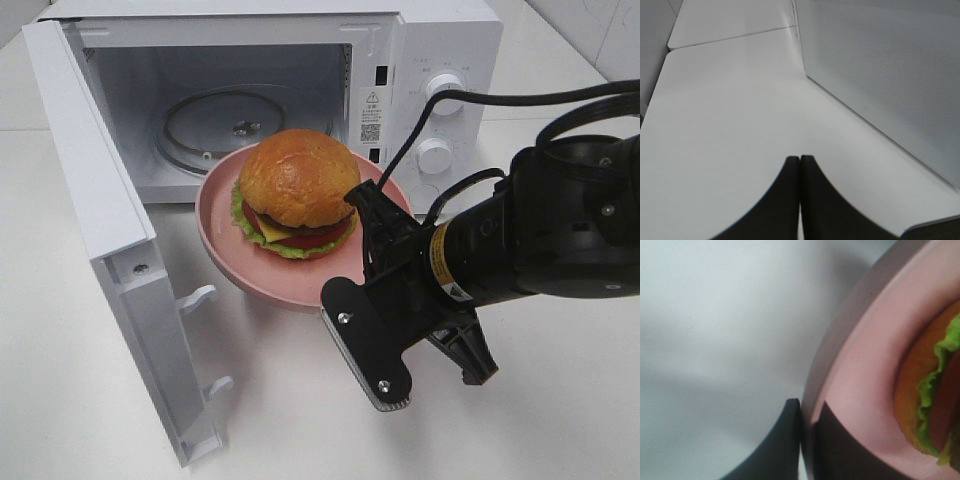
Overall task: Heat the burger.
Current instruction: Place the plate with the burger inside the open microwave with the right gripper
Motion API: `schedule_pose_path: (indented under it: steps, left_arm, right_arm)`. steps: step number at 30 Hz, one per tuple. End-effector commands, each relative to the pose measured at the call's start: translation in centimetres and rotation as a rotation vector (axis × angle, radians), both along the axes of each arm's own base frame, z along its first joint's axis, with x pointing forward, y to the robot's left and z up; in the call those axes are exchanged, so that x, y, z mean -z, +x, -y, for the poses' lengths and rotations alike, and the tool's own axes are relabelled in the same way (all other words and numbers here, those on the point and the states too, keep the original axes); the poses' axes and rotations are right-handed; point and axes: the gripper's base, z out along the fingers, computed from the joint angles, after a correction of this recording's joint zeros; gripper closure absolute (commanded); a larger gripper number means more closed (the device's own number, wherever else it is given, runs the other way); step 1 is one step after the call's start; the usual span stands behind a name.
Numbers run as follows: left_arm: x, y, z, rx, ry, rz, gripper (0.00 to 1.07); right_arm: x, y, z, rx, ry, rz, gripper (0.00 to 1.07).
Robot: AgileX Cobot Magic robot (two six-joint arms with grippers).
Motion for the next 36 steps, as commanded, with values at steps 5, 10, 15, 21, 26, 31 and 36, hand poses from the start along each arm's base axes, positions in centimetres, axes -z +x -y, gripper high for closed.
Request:
schedule_pose_path:
  steps: [5, 10, 15, 21, 26, 31, 36]
  left_arm:
    - [0.1, -0.3, 0.0, -0.007, -0.004, 0.024, 1.06]
    - [0.1, -0.3, 0.0, -0.007, -0.004, 0.024, 1.06]
    - [0.1, -0.3, 0.0, -0.007, -0.004, 0.024, 1.06]
    - [0.1, -0.3, 0.0, -0.007, -0.004, 0.024, 1.06]
    - [0.1, -0.3, 0.0, -0.007, -0.004, 0.024, 1.06]
    - [0.1, -0.3, 0.0, -0.007, -0.004, 0.024, 1.06]
    - [0.1, -0.3, 0.0, -0.007, -0.004, 0.024, 1.06]
  right_arm:
    - [-1.0, 1.7, -2.1, -0.087, 0.044, 0.063, 1.07]
    - [-1.0, 2.2, -2.7, -0.107, 0.039, 0.076, 1.07]
    - [-0.9, 3.3, -3.5, -0.130, 0.032, 0.091, 1.07]
    - [-0.9, 4.1, -4.4, -0.158, 0.033, 0.110, 1.07]
    - [-0.2, 4.7, -4.8, -0.158, -0.002, 0.103, 1.07]
    - [-0.3, 5.2, -5.3, -0.164, 0.000, 0.113, 1.07]
    - [-1.2, 5.7, -5.8, -0.162, 0.014, 0.138, 1.07]
